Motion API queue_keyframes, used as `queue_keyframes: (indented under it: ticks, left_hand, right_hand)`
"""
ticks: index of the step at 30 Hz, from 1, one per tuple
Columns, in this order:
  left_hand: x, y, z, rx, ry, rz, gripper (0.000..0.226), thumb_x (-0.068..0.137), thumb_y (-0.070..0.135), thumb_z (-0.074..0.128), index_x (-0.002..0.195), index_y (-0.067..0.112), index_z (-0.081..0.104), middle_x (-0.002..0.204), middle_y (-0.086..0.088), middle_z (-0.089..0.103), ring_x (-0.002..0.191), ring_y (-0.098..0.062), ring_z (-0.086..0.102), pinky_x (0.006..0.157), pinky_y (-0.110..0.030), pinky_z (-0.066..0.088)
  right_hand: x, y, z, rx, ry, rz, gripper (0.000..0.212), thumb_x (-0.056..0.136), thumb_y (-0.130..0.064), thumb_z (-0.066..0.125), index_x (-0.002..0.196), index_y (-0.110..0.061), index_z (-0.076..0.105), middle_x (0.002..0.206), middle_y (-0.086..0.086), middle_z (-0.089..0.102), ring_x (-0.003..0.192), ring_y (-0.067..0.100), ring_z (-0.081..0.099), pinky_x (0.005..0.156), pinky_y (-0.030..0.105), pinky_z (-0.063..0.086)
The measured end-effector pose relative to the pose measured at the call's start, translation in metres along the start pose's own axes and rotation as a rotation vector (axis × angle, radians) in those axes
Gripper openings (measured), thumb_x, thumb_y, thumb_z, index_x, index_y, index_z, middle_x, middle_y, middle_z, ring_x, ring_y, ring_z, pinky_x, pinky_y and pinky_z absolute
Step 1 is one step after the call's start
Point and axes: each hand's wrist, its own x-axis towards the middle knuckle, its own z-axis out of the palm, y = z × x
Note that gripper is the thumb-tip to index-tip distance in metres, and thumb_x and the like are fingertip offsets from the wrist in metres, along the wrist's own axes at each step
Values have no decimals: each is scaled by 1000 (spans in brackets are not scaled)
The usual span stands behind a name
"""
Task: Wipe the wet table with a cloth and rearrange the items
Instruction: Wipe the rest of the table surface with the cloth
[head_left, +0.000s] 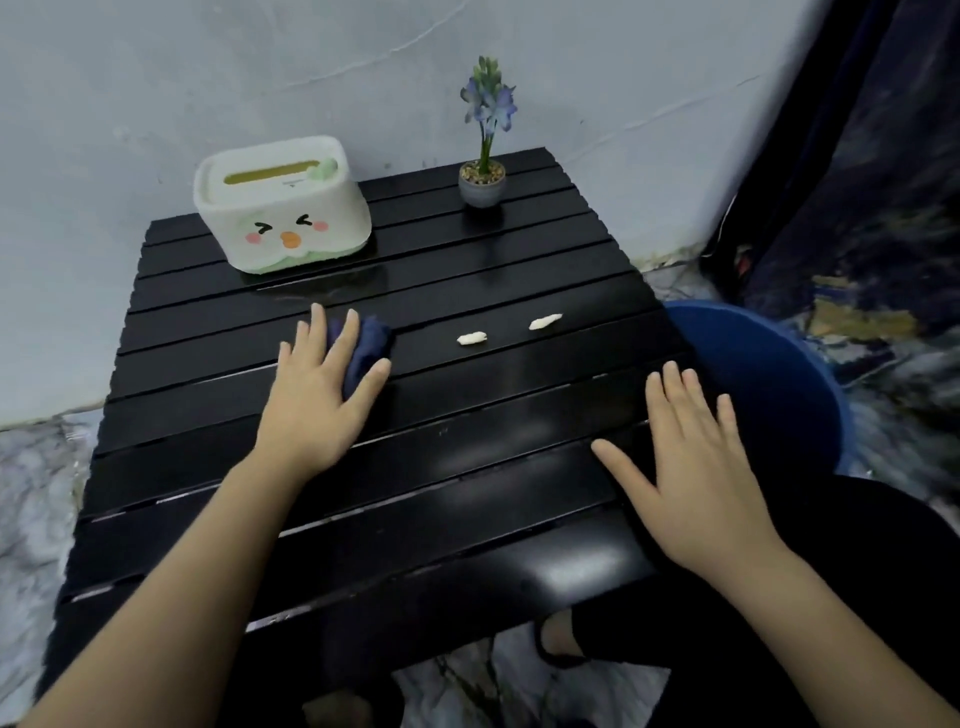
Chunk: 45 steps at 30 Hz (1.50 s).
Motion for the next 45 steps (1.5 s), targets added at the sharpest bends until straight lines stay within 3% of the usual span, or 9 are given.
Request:
queue_keyframes:
  ticks: [10, 18, 23, 26, 30, 34, 38, 43, 45]
  left_hand:
    - [28, 111, 58, 140, -27, 182, 107, 84, 81, 37, 158, 9, 8, 165, -20, 0, 154, -31, 1, 124, -42, 2]
    - [53, 195, 98, 149, -84, 384, 79, 97, 53, 0, 157, 3, 14, 164, -23, 9, 153, -34, 8, 126, -44, 9]
    - [70, 237, 120, 153, -150, 594, 60, 105, 35, 9, 155, 6, 23, 163, -19, 19, 153, -31, 12, 125, -45, 13]
    - [78, 253, 127, 98, -165, 688, 46, 108, 22, 26, 151, 7, 34, 161, -18, 27, 149, -38, 25, 121, -46, 23]
    - [86, 265, 133, 48, -235, 673, 47, 108, 29, 25, 152, 18, 36, 160, -12, 32, 149, -37, 27, 116, -50, 34]
    - [88, 255, 122, 7, -215, 759, 49, 104, 21, 31, 150, 5, 38, 154, -20, 41, 143, -36, 40, 114, -46, 37]
    - [81, 228, 99, -263, -34, 616, 47, 105, 25, 31, 141, 4, 53, 146, -18, 51, 139, -27, 47, 115, -34, 37]
    - [68, 157, 59, -343, 108, 425, 51, 107, 40, 26, 139, 13, 57, 143, -5, 56, 135, -6, 48, 111, -11, 34]
    - [59, 130, 47, -303, 108, 293, 54, 104, 48, 31, 132, 14, 62, 138, -7, 61, 131, -8, 52, 105, -7, 35]
  right_hand:
    - [-21, 20, 9, 30, 45, 52, 98, 91, -78, 7, 160, -9, 3, 169, 7, -4, 155, 17, -14, 125, 39, -12]
    - [-23, 21, 14, 9, 56, 62, 93, 95, -73, 6, 160, -6, 5, 169, 10, 0, 156, 22, -8, 127, 47, 1]
    - [-22, 21, 14, 34, 48, 68, 91, 97, -72, 9, 160, -6, 5, 169, 10, -1, 156, 23, -9, 127, 49, 6]
    - [-22, 21, 15, 45, 49, 73, 91, 97, -72, 10, 160, -6, 5, 169, 9, -2, 156, 23, -10, 126, 49, 6]
    - [-21, 22, 17, 43, 59, 76, 91, 97, -72, 11, 160, -6, 9, 169, 10, 2, 157, 24, -5, 126, 50, 9]
    - [-20, 24, 20, 50, 69, 75, 91, 97, -73, 12, 160, -7, 11, 169, 9, 6, 157, 23, -3, 127, 49, 9]
    - [-21, 24, 21, 41, 85, 70, 90, 98, -72, 16, 159, -6, 15, 169, 10, 10, 157, 23, 0, 127, 48, 10]
    - [-22, 25, 20, 7, 78, 54, 91, 97, -72, 12, 159, -6, 13, 169, 10, 7, 157, 23, -2, 127, 48, 7]
    - [-21, 24, 20, -9, 80, 53, 92, 97, -72, 10, 159, -5, 14, 168, 11, 7, 157, 23, -1, 127, 48, 7]
